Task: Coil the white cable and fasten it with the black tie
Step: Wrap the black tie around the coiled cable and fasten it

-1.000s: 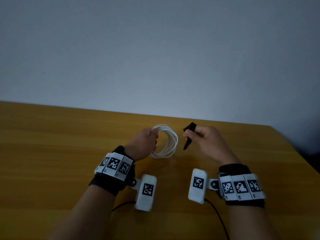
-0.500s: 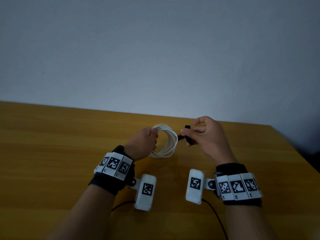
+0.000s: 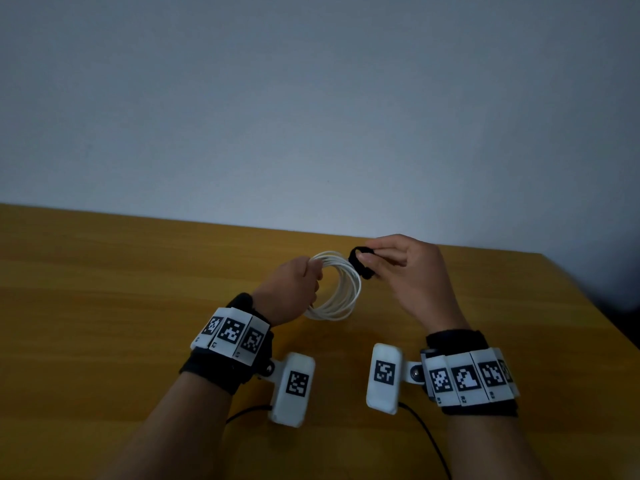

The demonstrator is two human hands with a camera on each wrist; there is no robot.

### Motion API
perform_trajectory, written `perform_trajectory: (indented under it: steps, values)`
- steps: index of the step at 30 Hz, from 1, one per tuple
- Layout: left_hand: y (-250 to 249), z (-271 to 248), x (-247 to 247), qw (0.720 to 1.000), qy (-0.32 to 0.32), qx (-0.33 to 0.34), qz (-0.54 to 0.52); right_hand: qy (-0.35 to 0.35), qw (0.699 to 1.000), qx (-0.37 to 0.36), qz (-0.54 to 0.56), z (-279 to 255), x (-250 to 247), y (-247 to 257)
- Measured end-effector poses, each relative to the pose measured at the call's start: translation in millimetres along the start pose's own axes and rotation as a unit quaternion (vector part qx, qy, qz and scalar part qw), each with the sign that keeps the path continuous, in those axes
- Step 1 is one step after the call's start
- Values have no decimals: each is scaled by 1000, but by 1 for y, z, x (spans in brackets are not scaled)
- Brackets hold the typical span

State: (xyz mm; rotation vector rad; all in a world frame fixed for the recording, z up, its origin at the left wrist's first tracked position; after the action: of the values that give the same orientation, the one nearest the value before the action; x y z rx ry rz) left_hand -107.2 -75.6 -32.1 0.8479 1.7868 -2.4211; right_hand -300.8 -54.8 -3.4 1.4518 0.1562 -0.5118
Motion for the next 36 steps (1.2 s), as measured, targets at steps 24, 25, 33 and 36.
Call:
perform_trajectory:
  steps: [24,25,33,36]
  values:
    - [-8,-1,6,979,50,102,167,116,992,19,-37,-12,20,16]
    - [-10,-2,5,979,48,108,164,118,991,21,-52,-13,21,16]
    - [-12,1,4,980,17,114,160,110,989,9,-103,-16,22,19]
    - [-14,0,4,979,18,104,172,118,988,-7,-98,-20,22,23]
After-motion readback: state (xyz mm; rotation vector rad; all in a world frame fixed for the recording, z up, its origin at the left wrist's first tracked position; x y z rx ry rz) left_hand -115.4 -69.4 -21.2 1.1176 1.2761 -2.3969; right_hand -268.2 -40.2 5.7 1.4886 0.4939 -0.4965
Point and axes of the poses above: each hand's wrist, its own z-axis towards the middle knuckle, its own x-axis out of the palm, y = z × x, the point moved 3 cm from there along z, towards the middle knuckle, and after that the axes turned 12 degrees about x, right-handed, at the moved point
